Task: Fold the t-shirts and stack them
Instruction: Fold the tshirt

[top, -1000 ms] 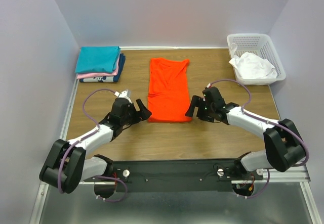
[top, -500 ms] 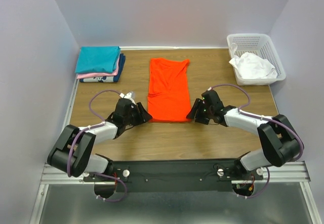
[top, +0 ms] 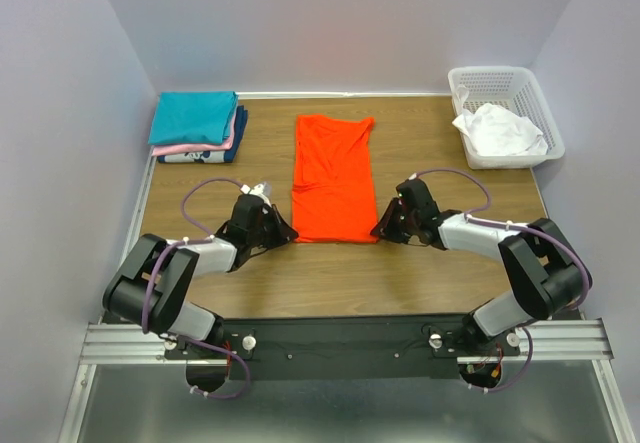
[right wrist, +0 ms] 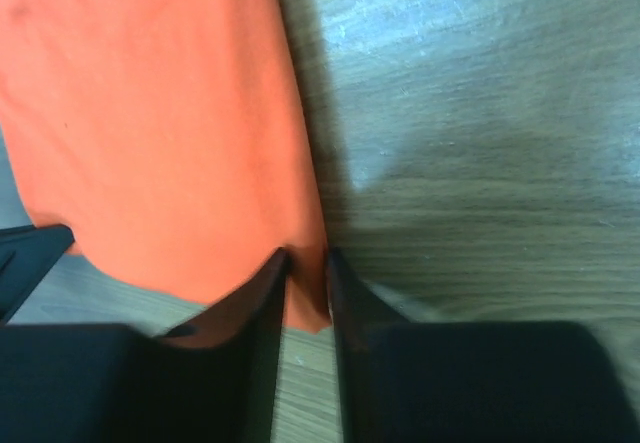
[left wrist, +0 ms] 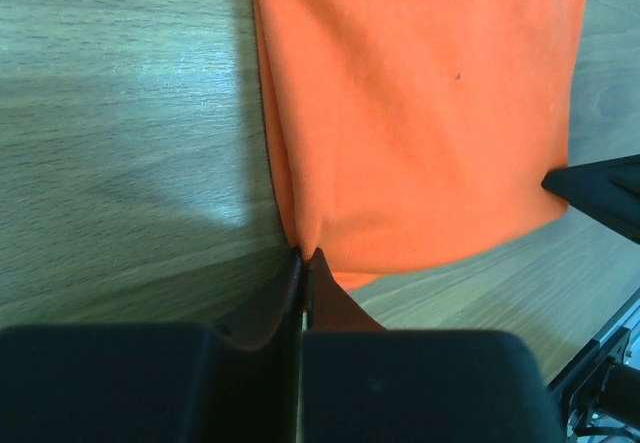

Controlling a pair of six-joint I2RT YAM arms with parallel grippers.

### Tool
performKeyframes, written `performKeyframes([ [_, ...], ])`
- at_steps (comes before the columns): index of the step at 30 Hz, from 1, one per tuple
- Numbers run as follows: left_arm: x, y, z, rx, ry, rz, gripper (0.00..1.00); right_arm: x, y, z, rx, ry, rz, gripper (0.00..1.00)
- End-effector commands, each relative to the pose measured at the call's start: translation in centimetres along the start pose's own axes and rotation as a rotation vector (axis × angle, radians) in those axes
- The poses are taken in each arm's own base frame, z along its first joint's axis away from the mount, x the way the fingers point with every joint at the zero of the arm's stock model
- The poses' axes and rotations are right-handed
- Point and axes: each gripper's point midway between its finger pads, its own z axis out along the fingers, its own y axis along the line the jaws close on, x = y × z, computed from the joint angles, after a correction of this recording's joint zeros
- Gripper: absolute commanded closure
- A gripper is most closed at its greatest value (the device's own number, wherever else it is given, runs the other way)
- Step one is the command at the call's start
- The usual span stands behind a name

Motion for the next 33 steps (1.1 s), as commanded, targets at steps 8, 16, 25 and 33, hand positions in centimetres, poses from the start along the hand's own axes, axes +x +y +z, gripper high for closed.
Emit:
performKeyframes([
  [8,2.5,1.2,-1.1,-0.035,0.053,0.004,1.00,3.8,-2.1,-0.9,-0.006,0.110,-0.027,0.99],
  [16,3.5,0.8,-3.8,-0.014,0.028,-0.005,1.00,7.4,-0.5,-3.4,-0.123,0.231,-0.089,0.99],
  [25,0.7,-2.1,-8.4,0.072,-0.150,0.054,1.00,10.9,3.3,-8.5,-0.287,0.435,-0.174,0.99],
  [33,-3.2,-6.4,-12.6,0.211,-0.342,0.018,1.00,9.3,7.1,-12.4,-0.424,0.413,-0.235,0.99],
])
